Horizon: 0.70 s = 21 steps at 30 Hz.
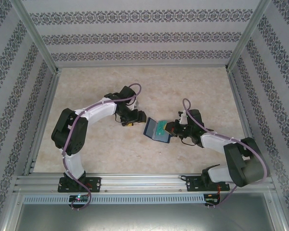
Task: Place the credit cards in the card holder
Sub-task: Insert the credit card into the card slot.
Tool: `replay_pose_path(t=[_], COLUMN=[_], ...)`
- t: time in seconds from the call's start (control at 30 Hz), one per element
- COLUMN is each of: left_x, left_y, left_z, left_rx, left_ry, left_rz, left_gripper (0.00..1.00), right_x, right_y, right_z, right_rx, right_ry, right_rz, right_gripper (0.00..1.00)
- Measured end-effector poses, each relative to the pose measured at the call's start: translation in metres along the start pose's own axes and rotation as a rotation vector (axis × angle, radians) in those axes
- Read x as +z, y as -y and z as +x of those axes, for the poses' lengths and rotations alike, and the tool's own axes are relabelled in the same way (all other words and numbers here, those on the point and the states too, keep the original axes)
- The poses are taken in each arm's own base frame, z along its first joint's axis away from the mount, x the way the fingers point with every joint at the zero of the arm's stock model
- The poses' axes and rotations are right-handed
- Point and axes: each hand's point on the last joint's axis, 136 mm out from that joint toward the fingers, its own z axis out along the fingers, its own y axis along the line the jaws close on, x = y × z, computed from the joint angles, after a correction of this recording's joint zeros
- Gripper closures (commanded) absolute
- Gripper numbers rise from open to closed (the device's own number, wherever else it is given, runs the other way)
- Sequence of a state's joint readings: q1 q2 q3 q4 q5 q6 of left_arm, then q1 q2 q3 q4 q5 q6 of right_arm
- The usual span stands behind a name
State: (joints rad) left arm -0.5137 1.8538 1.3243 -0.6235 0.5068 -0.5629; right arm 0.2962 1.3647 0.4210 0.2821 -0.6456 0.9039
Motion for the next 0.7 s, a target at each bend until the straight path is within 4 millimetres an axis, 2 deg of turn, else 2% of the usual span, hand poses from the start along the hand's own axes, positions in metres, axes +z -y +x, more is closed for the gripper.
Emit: replay_pose_path(t=[0.1,0.3,0.47,0.7], left_x=[-0.001,0.010,0.023,0.031], left_y=[0.010,0.017,0.008,-0.010], left_z=[-0.001,0.010,0.013,0.013], left_rx=[0.027,0.054,0.047,0.034], left_ry=[0.004,-0.029,-0.053,-0.054], left_rz=[0.016,0.013,-0.018,-0.094], left_gripper=[0.31,0.50,0.65,0.76], right_x=[0.004,0.009,0.013,0.017], right_y=[0.011,0.015,0.016,0.014], right_z=[0.006,0.006,0.004,0.008], right_rx=[0.016,0.011,0.003,-0.013], right_ry=[-0.025,-0.029,-0.025,-0.027], right_rz=[0.020,0.019,0.011,-0.018], right_gripper=[1.00,1.00,1.00,1.00])
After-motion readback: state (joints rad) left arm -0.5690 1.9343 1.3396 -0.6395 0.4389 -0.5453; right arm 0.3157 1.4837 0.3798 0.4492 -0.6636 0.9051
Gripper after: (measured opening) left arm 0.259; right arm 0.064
